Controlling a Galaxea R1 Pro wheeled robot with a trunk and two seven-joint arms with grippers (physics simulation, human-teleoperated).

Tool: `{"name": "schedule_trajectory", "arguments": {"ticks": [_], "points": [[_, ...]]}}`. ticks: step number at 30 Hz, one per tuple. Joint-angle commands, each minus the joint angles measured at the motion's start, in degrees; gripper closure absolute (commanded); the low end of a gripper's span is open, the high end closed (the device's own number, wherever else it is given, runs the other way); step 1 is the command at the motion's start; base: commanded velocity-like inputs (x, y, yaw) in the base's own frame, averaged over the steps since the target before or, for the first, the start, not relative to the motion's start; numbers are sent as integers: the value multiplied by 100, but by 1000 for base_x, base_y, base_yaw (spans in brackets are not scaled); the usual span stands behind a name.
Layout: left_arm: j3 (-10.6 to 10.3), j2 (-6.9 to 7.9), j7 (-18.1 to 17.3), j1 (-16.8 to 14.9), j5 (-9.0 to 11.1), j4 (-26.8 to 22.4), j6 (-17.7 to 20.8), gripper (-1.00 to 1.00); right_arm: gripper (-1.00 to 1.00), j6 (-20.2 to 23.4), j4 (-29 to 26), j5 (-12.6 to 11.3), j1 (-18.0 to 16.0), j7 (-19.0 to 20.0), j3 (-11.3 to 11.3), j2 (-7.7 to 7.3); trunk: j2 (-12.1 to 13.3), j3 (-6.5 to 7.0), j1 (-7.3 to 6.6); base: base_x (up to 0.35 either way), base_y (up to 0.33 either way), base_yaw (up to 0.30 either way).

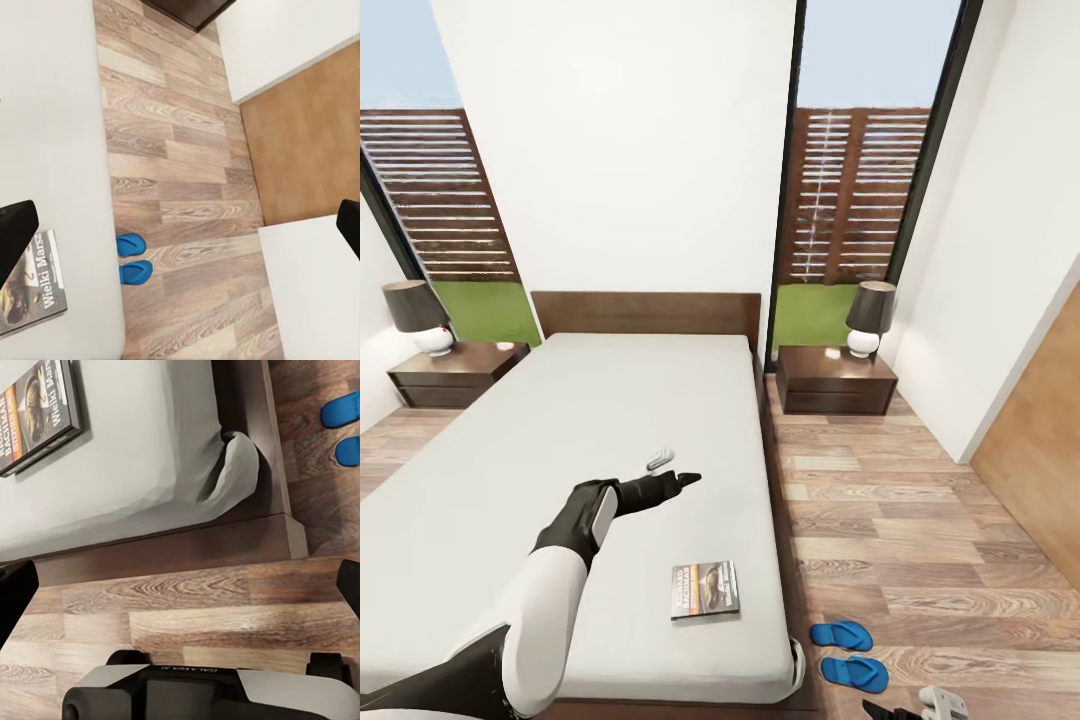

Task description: In the bedroom, move the book from the bed onto either nightstand, and place the two sandals side by side next to the bed.

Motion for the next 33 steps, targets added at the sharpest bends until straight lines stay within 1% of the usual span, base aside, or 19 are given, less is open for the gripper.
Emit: {"name": "schedule_trajectory", "arguments": {"ticks": [1,14,25,27,28,30,31,32,33], "points": [[52,-9,-48,-4,-59,-12,30,-100,-100,36,-4,21,-6,37,-50,1,-13,-18,4,0,0,0],[49,-9,-60,13,-63,-8,12,-100,-100,44,-5,14,-7,31,-63,-13,-13,-128,4,0,0,0],[10,-9,-27,14,-63,-6,25,-100,-100,37,-5,12,-4,29,-63,-17,-13,-227,4,0,0,0],[-25,-9,-40,13,-68,-6,32,-100,-100,36,-5,12,-5,31,-63,-17,-13,-245,4,0,0,0],[-285,-9,-53,14,-70,-6,28,-100,-100,36,-5,12,-6,32,-63,-16,-13,-254,4,0,0,0],[-667,-9,-63,13,-67,-6,35,-100,-100,36,-5,12,-7,29,-63,-17,-13,-272,4,0,0,0],[-771,-9,-68,14,-66,-6,37,-100,-100,36,-5,12,-8,30,-63,-17,-13,-281,4,0,0,0],[-1063,-9,-81,14,-64,-6,39,-100,-100,36,-5,12,-8,28,-63,-17,-13,-290,4,0,0,0],[-1146,-9,-84,14,-64,-6,41,-100,-100,36,-5,12,-8,27,-63,-17,-13,-299,4,0,0,0]]}}
